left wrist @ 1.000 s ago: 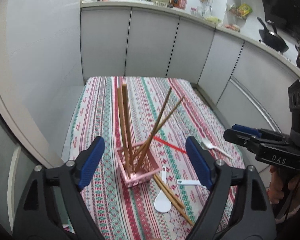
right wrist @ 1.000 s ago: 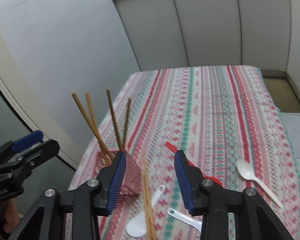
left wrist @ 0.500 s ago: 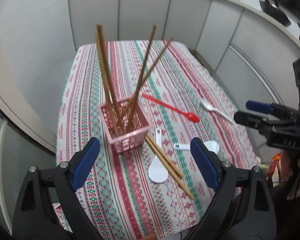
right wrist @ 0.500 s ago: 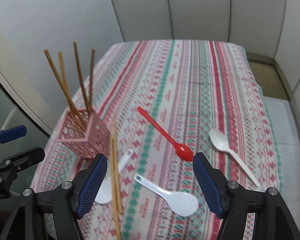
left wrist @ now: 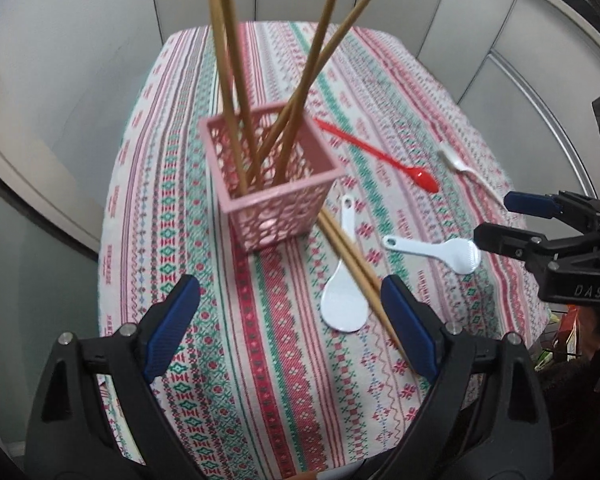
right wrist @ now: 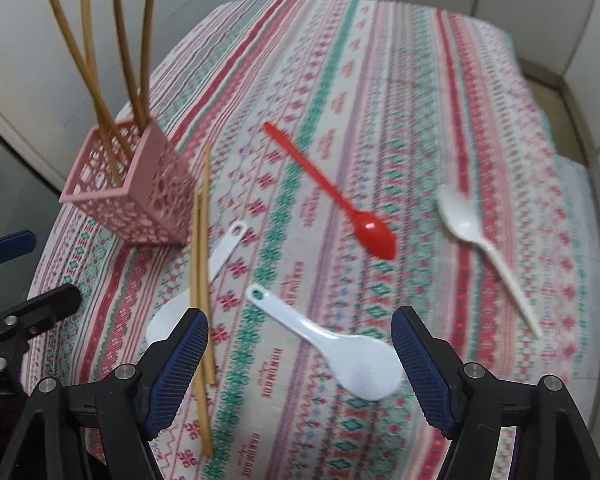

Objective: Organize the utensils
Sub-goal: 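Move the right gripper to the chopsticks lying beside the holder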

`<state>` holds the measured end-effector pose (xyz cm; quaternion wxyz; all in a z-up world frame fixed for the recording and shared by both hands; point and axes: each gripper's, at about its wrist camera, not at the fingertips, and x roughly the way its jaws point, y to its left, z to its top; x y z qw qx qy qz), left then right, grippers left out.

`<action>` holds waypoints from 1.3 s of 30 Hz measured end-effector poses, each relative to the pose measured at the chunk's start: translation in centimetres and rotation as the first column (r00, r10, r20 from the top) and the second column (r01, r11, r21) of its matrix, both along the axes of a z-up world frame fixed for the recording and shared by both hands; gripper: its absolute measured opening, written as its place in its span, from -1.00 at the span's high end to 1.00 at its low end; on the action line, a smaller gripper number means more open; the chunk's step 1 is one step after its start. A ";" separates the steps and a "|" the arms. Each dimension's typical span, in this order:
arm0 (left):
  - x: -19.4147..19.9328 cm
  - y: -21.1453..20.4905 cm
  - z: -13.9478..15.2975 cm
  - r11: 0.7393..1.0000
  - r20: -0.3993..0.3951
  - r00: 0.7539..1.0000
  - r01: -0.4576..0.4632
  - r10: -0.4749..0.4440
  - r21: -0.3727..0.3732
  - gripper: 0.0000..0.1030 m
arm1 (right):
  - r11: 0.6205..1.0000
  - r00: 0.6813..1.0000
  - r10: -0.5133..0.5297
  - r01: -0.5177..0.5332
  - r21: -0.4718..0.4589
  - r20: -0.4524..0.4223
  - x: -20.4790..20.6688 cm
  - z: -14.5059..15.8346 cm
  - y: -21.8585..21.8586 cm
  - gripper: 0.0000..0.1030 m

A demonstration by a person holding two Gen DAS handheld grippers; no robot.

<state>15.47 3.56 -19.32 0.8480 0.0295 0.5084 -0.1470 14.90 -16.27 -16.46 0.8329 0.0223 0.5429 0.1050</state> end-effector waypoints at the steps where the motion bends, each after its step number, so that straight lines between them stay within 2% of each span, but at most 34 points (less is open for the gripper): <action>1: 0.1 0.1 -0.3 1.000 -0.010 1.000 0.004 -0.004 0.006 -0.78 | 1.000 1.000 0.013 -0.012 0.006 -0.014 0.2 -0.5 0.4 -0.50; 2: 0.2 0.2 -0.5 1.000 -0.016 1.000 0.003 -0.002 0.011 -0.78 | 1.000 0.999 0.025 -0.025 0.011 -0.028 0.4 -1.0 0.8 -0.44; 4: 0.4 0.4 -0.9 1.000 -0.028 1.000 0.001 -0.001 0.020 -0.78 | 0.998 0.996 0.052 -0.049 0.050 -0.071 1.0 -2.1 1.3 -0.09; 6: 0.5 0.6 -1.2 1.000 -0.039 0.999 0.000 0.001 0.022 -0.78 | 0.995 0.991 0.054 -0.042 0.096 -0.125 1.7 -3.3 1.5 0.18; 8: 0.7 0.9 -1.4 1.000 -0.048 0.999 -0.004 0.005 0.022 -0.78 | 0.991 0.986 0.053 -0.033 0.128 -0.160 2.3 -4.3 1.6 0.33; 14: 1.3 1.6 -1.6 1.000 -0.070 0.997 -0.015 0.015 0.007 -0.78 | 0.979 0.973 0.072 -0.026 0.202 -0.221 3.7 -6.1 2.7 0.35; 20: 1.7 1.8 -1.8 1.000 -0.079 0.997 -0.022 0.022 -0.002 -0.78 | 0.979 0.962 0.109 -0.059 0.197 -0.251 4.5 -7.3 4.8 0.35; 28: 1.8 1.8 -2.0 1.000 -0.088 0.996 -0.016 0.016 -0.003 -0.78 | 0.972 0.949 0.122 -0.055 0.229 -0.289 5.4 -9.1 5.9 0.65; 29: 1.8 1.8 -2.1 1.000 -0.088 0.996 -0.016 0.016 -0.002 -0.78 | 0.967 0.948 0.126 -0.053 0.247 -0.291 5.4 -9.3 5.9 0.70; 30: 1.8 1.8 -2.1 1.000 -0.088 0.996 -0.015 0.015 -0.002 -0.78 | 0.964 0.948 0.130 -0.052 0.261 -0.291 5.5 -9.3 5.8 0.85; 31: 1.8 1.8 -2.1 1.000 -0.088 0.996 -0.014 0.013 -0.001 -0.78 | 0.963 0.948 0.130 -0.051 0.263 -0.292 5.5 -9.3 5.7 0.88; 39: 1.5 1.2 -2.5 1.000 -0.089 0.996 0.009 -0.009 0.006 -0.76 | 0.971 0.958 0.095 -0.030 0.237 -0.270 4.4 -7.6 3.1 0.97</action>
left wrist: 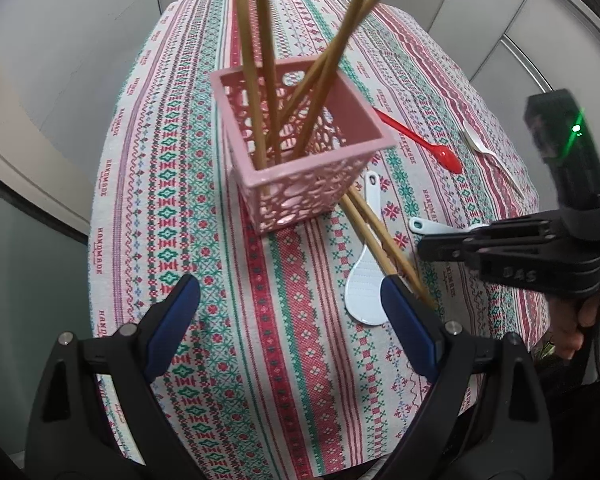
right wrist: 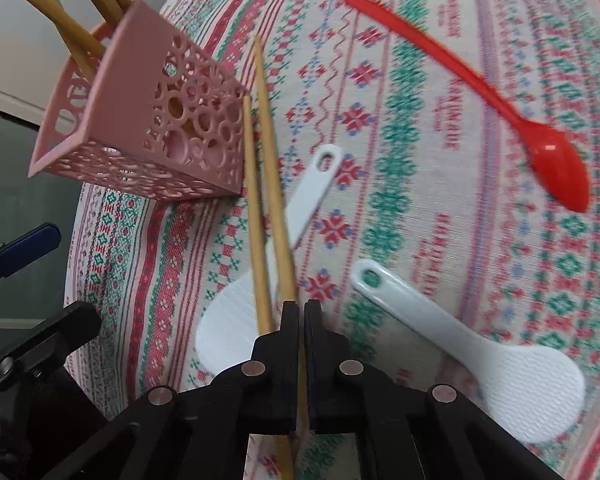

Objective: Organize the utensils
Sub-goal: 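Move the right gripper to the chopsticks lying beside the holder, then grasp a wooden chopstick with the right gripper while the left gripper grasps another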

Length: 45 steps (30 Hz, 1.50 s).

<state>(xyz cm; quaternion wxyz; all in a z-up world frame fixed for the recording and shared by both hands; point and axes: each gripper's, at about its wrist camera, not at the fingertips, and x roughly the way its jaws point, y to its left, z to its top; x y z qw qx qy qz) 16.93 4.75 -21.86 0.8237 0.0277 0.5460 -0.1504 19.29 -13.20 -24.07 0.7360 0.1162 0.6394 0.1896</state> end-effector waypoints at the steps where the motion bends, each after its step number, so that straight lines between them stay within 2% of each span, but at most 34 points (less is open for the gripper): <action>1: -0.1 -0.3 -0.1 1.000 0.001 1.000 0.008 -0.008 0.001 -0.75 | 1.000 1.000 -0.003 0.003 -0.011 0.006 -0.3 0.3 -0.5 0.97; 6: -0.6 -1.3 -0.4 0.999 -0.014 0.999 0.041 -0.041 -0.021 -0.54 | 0.998 0.999 -0.023 0.024 -0.050 0.022 -1.7 1.4 -3.1 0.97; 9: -0.5 -1.3 -0.4 0.999 -0.013 1.000 0.028 -0.029 -0.031 -0.47 | 0.999 0.999 -0.021 0.022 -0.033 0.024 -1.9 1.5 -3.4 0.84; 11: -0.5 -1.2 -0.4 1.000 -0.010 1.000 0.022 -0.022 -0.019 -0.47 | 1.000 1.000 -0.025 0.025 -0.010 0.015 -1.8 1.7 -3.3 0.57; 12: -0.5 -1.2 -0.5 1.000 -0.012 1.000 0.018 -0.018 -0.015 -0.47 | 1.000 1.000 -0.021 0.021 -0.003 0.015 -1.8 1.8 -3.1 0.26; 13: -0.5 -1.1 -0.7 1.000 -0.016 1.000 0.013 -0.013 -0.009 -0.47 | 1.000 1.000 -0.013 0.013 -0.001 0.021 -1.9 2.2 -3.3 0.10; 15: -0.3 -0.9 -0.9 1.000 -0.025 1.000 0.005 -0.005 -0.004 -0.47 | 1.000 0.999 0.009 -0.008 -0.005 0.031 -1.6 2.2 -2.1 0.10; 17: -0.3 -0.8 -1.0 1.000 -0.029 1.000 0.000 -0.001 -0.002 -0.47 | 1.000 1.000 0.017 -0.017 -0.016 0.020 -1.3 1.7 -0.8 0.29; 18: -0.2 -0.7 -1.1 1.000 -0.029 1.000 -0.001 0.001 0.000 -0.47 | 0.999 1.000 0.026 -0.026 -0.025 0.011 -1.2 1.4 -0.5 0.49; 19: -0.2 -0.7 -1.1 1.000 -0.029 1.000 -0.001 0.001 -0.001 -0.47 | 0.999 0.999 0.034 -0.033 -0.035 0.005 -1.1 1.1 -0.1 0.54; 26: -0.2 -0.5 -0.9 1.000 -0.030 1.000 0.000 0.000 -0.013 -0.47 | 0.996 0.997 0.072 -0.072 -0.046 -0.010 -0.5 0.0 1.9 0.58; 30: -0.2 -0.5 -0.9 1.000 -0.029 1.000 0.003 -0.003 -0.014 -0.47 | 0.992 0.996 0.083 -0.084 -0.090 -0.020 -0.2 -1.1 3.2 0.59; 36: -0.2 -0.5 -0.9 1.000 -0.029 1.000 0.004 -0.004 -0.014 -0.47 | 0.979 0.992 0.126 -0.124 -0.159 -0.001 -0.4 -1.8 5.1 0.83; 40: -0.4 -0.8 -1.0 1.000 -0.028 1.000 0.011 -0.011 -0.011 -0.47 | 0.974 0.990 0.141 -0.135 -0.180 0.020 -0.8 -1.6 6.2 0.86; 45: -1.0 -2.1 -1.2 0.999 -0.023 0.998 0.050 -0.050 -0.003 -0.44 | 0.976 0.991 0.127 -0.118 -0.185 0.038 -2.5 -0.6 4.1 0.86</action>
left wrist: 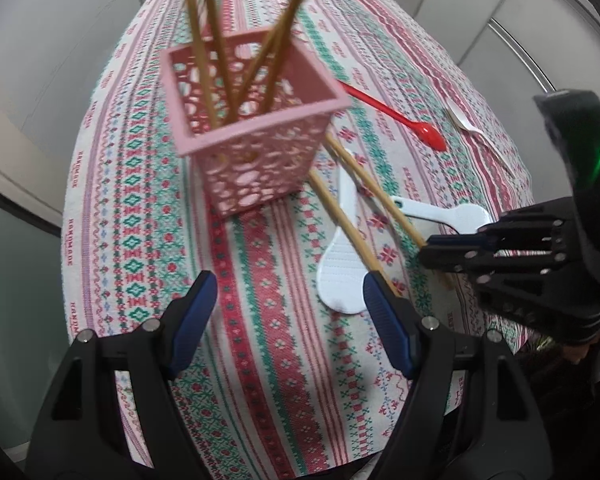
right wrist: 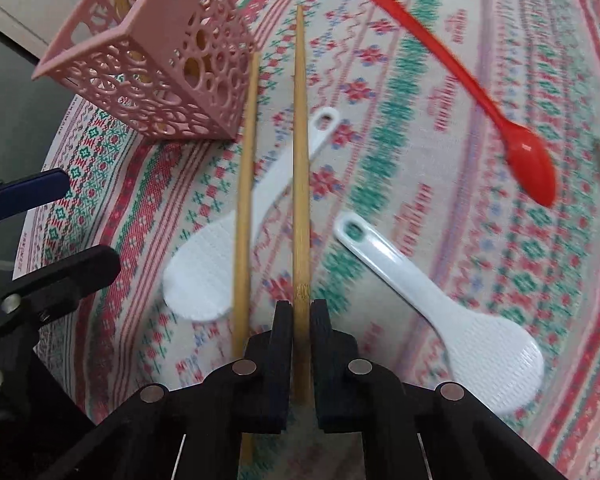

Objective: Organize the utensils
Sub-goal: 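Grasp a wooden chopstick with the right gripper while the left gripper grasps another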

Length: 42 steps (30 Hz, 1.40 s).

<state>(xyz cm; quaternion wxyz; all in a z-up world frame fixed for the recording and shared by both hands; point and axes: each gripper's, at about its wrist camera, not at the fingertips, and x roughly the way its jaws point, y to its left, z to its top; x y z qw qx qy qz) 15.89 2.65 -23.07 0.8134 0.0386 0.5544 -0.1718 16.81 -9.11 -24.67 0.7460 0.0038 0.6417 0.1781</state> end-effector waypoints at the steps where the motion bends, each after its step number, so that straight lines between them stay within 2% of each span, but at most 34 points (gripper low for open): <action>1: -0.1 -0.3 -0.1 1.000 0.003 1.000 0.010 -0.010 0.001 -0.37 | 1.000 1.000 -0.007 0.007 -0.009 0.003 -0.4 0.2 -0.5 0.86; 5: -0.1 -1.7 -0.6 0.999 0.004 1.000 0.027 -0.027 -0.016 -0.06 | 0.999 1.000 -0.019 0.019 -0.029 -0.003 -2.4 0.1 -3.1 0.86; 7: 0.4 -2.2 -0.9 0.999 0.000 1.000 0.017 -0.017 -0.042 0.21 | 0.999 1.000 -0.025 0.025 -0.038 -0.011 -3.3 0.0 -4.4 0.86; 10: 1.1 -3.0 -1.1 0.997 0.005 1.000 -0.008 0.008 -0.078 0.41 | 0.998 0.999 -0.037 0.036 -0.046 -0.018 -4.3 -0.5 -6.4 0.86; 15: 1.9 -5.0 -1.8 0.998 0.041 0.998 -0.052 0.053 -0.029 0.76 | 0.997 0.997 -0.071 0.070 -0.044 -0.028 -5.8 -1.2 -9.4 0.86; 17: 2.0 -5.5 -2.4 0.998 0.038 0.997 -0.064 0.064 0.003 0.76 | 0.996 0.996 -0.080 0.079 -0.040 -0.029 -5.9 -0.4 -11.1 0.86; 20: 2.0 -6.1 -3.1 0.998 0.021 0.998 -0.065 0.064 0.010 0.78 | 0.996 0.996 -0.078 0.077 -0.037 -0.030 -6.9 0.1 -12.9 0.86; 23: 2.0 -6.5 -3.3 0.998 0.038 0.998 -0.057 0.056 0.030 0.78 | 0.998 0.997 -0.062 0.061 -0.027 -0.036 -7.8 1.1 -15.3 0.86; 27: 2.1 -6.8 -3.4 0.999 0.045 0.998 -0.043 0.042 0.026 0.80 | 0.999 0.998 -0.032 0.031 -0.022 -0.050 -7.9 1.1 -15.0 0.85; 32: 1.3 -7.8 -3.8 0.997 -0.003 0.997 0.080 -0.080 -0.003 0.86 | 1.000 0.995 -0.007 0.005 -0.023 -0.100 -8.0 0.1 -13.4 0.85; 36: -0.2 -8.8 -4.0 0.982 -0.032 0.982 0.188 -0.188 0.015 0.86 | 1.000 0.992 0.008 -0.011 -0.023 -0.127 -8.3 -0.4 -13.3 0.84; 39: -0.7 -8.9 -3.7 0.973 -0.068 0.971 0.229 -0.228 0.012 0.86 | 1.000 0.987 0.017 -0.018 -0.005 -0.157 -8.6 -0.4 -13.2 0.80; 42: -0.9 -8.6 -2.6 0.975 -0.035 0.974 0.222 -0.222 0.000 0.85 | 1.000 0.991 -0.017 0.017 -0.002 -0.136 -8.1 0.2 -13.6 0.34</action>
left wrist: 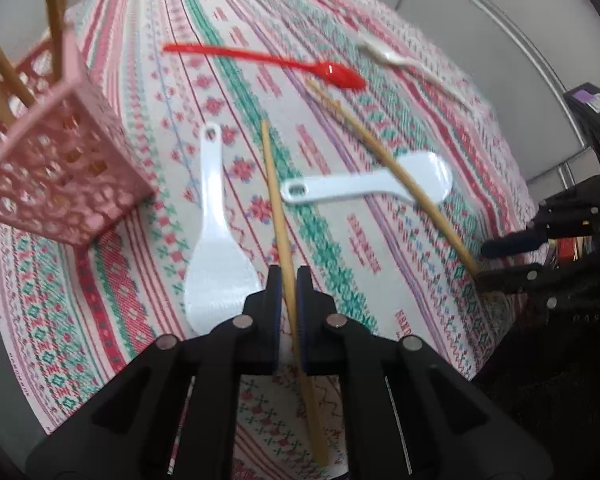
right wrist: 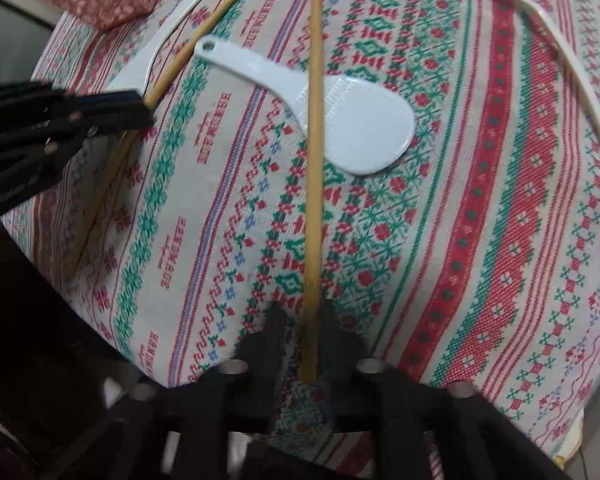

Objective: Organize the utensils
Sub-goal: 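Grasp a wooden chopstick with the right gripper while the left gripper grasps another, then lift both chopsticks upright toward the pink holder with both grippers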

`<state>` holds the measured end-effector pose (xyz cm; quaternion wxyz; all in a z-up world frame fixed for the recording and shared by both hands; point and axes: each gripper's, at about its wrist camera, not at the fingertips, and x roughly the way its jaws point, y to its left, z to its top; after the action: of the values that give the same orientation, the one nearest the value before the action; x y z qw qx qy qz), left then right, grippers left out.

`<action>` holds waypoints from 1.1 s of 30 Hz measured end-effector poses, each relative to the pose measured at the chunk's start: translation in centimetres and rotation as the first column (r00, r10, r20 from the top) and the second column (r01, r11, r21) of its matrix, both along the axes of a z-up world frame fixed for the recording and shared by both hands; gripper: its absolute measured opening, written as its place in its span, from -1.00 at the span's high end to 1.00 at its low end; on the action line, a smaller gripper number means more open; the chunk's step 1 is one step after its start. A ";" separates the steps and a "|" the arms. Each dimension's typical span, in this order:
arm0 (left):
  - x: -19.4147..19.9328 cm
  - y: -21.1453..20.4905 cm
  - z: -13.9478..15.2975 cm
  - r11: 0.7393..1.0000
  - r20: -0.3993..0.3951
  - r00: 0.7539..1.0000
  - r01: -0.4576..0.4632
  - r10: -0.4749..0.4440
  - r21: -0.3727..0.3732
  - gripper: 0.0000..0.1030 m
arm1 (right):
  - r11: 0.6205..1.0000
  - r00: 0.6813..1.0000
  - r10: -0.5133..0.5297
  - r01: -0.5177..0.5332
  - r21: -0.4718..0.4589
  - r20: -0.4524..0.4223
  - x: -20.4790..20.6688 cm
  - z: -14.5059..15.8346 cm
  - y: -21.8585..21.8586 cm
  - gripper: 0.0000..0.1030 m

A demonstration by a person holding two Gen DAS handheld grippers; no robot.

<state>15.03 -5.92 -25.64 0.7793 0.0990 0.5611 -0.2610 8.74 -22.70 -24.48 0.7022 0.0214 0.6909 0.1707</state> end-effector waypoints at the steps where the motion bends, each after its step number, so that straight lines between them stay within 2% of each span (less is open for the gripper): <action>1: 0.0 0.4 0.4 1.000 0.008 1.000 -0.005 0.005 -0.006 0.83 | 1.000 1.000 -0.013 0.013 0.004 0.015 0.5 0.3 -0.1 0.31; 5: 0.8 -0.3 0.7 1.000 -0.006 1.000 -0.001 0.001 -0.011 0.66 | 0.996 0.994 -0.085 0.081 0.045 0.072 2.5 1.6 -1.1 0.31; 11: 1.5 -1.6 -1.0 0.995 -0.033 0.999 0.020 -0.016 0.096 0.49 | 0.988 0.983 -0.147 0.140 0.069 0.113 5.5 2.1 -1.1 0.36; 15: 1.4 -2.1 -1.1 0.993 0.000 1.000 0.011 -0.011 0.116 0.48 | 0.981 0.976 -0.183 0.174 0.082 0.116 7.4 1.8 -0.7 0.46; 17: 1.4 -2.1 -1.1 0.992 0.007 1.000 0.008 -0.009 0.127 0.56 | 0.978 0.973 -0.201 0.192 0.086 0.117 8.3 1.4 -0.5 0.50; 18: 1.6 -2.4 -1.2 0.990 0.020 1.000 0.005 -0.008 0.142 0.73 | 0.976 0.972 -0.207 0.198 0.087 0.114 8.6 1.4 -0.1 0.53; 19: 1.6 -2.2 -1.1 0.990 0.023 1.000 0.004 -0.008 0.144 0.79 | 0.974 0.970 -0.216 0.207 0.090 0.109 9.0 1.1 -0.1 0.55; 28: 2.5 -1.4 -0.6 0.992 0.012 1.000 0.008 -0.010 0.129 0.85 | 0.979 0.974 -0.200 0.196 0.048 0.109 12.1 -1.0 2.4 0.65; 31: 3.1 -1.1 -0.8 0.994 0.006 1.000 -0.002 0.001 0.114 0.86 | 0.985 0.976 -0.168 0.170 -0.003 0.140 12.3 -1.4 3.4 0.83; 33: 3.4 -0.8 -0.8 0.995 0.005 1.000 -0.010 0.009 0.103 0.86 | 0.987 0.975 -0.152 0.158 -0.022 0.160 12.3 -1.4 3.9 0.86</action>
<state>18.42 -6.73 -26.39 0.7758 0.1368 0.5723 -0.2278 21.05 -18.80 -25.88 0.7660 0.0496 0.6323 0.1046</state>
